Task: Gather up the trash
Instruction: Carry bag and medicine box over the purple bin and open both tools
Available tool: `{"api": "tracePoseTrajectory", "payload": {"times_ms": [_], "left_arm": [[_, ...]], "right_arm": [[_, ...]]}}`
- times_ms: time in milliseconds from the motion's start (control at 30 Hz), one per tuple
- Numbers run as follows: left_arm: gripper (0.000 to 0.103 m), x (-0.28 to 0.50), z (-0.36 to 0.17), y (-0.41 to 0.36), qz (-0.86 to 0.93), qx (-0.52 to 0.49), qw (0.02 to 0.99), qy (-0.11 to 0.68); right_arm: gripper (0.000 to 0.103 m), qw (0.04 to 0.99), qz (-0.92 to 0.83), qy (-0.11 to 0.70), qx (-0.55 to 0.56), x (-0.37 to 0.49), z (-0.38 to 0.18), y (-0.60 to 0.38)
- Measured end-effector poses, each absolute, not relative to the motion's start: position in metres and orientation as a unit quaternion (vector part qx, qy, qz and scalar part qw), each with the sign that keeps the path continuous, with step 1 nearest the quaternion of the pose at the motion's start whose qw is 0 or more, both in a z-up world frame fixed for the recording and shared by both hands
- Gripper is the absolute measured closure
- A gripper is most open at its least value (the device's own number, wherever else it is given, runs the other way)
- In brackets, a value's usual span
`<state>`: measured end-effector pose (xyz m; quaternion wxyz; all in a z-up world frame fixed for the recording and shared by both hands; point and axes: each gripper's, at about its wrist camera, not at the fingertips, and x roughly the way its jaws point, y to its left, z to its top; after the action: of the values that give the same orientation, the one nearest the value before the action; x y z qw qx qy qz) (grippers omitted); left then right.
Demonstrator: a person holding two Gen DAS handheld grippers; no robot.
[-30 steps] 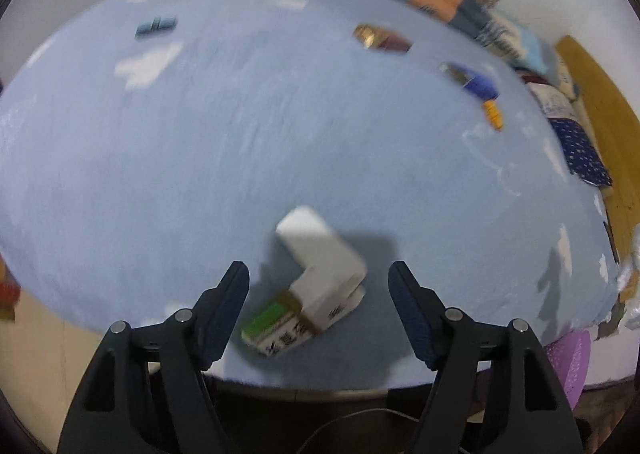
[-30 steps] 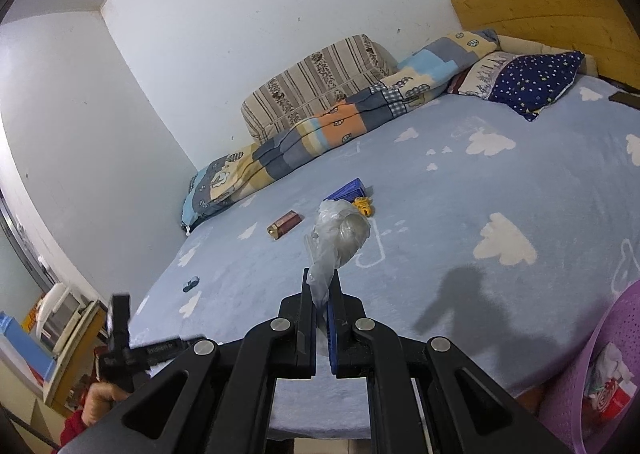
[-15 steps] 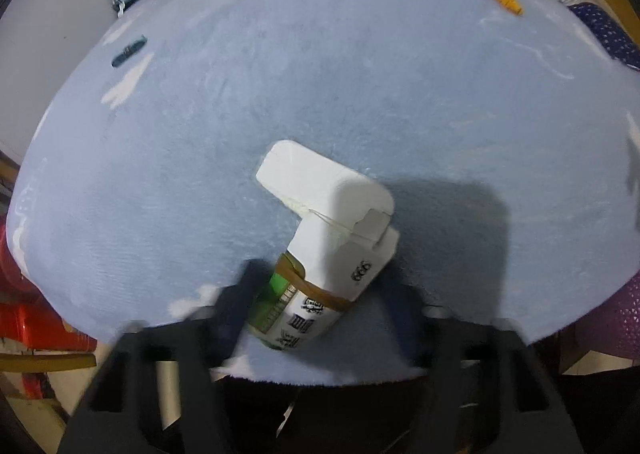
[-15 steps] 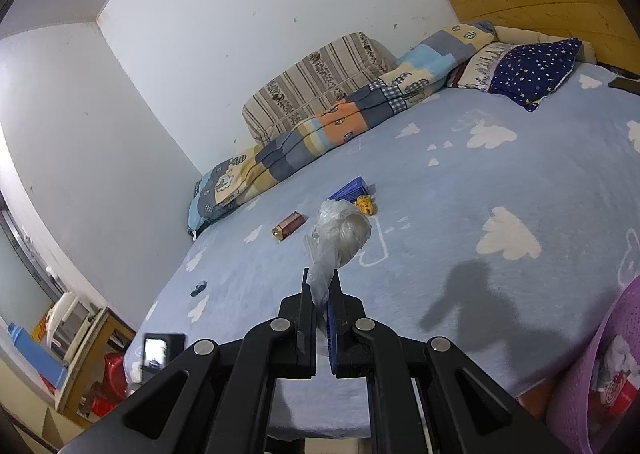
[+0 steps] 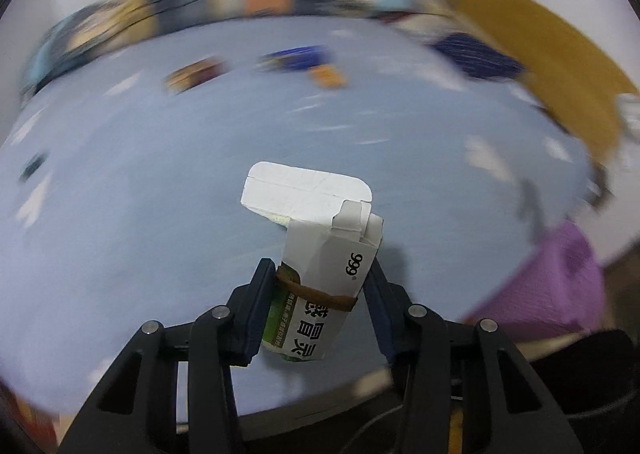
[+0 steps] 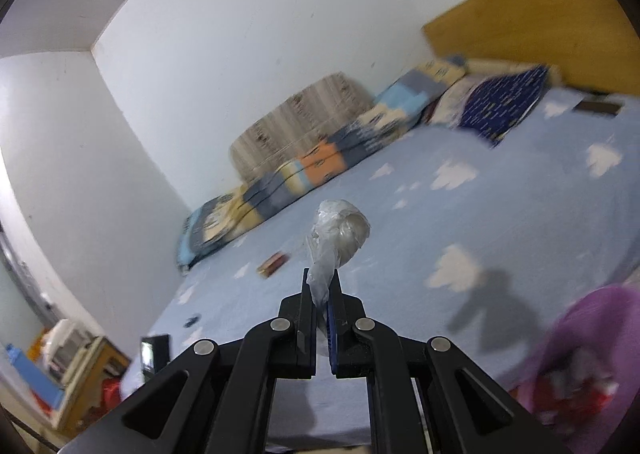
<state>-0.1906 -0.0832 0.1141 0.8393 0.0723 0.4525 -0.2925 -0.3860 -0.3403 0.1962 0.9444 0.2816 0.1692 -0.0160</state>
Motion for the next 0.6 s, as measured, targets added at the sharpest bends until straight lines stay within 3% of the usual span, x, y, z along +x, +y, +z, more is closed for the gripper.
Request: {"api": "tracePoseTrajectory", "payload": {"times_ms": [267, 500, 600], "left_arm": [[0.059, -0.278, 0.166, -0.254, -0.511, 0.136, 0.747, 0.403], [0.059, -0.336, 0.162, -0.361, -0.593, 0.172, 0.664, 0.422], [0.047, -0.345, 0.147, -0.387, -0.592, 0.192, 0.647, 0.441]], "right_arm": [[0.099, 0.93, -0.156, 0.187, 0.275, -0.486, 0.181, -0.415], [0.098, 0.897, -0.234, 0.208, 0.313, -0.535, 0.143, -0.461], [0.096, 0.882, -0.259, 0.214, 0.33, -0.543, 0.128, -0.478]]}}
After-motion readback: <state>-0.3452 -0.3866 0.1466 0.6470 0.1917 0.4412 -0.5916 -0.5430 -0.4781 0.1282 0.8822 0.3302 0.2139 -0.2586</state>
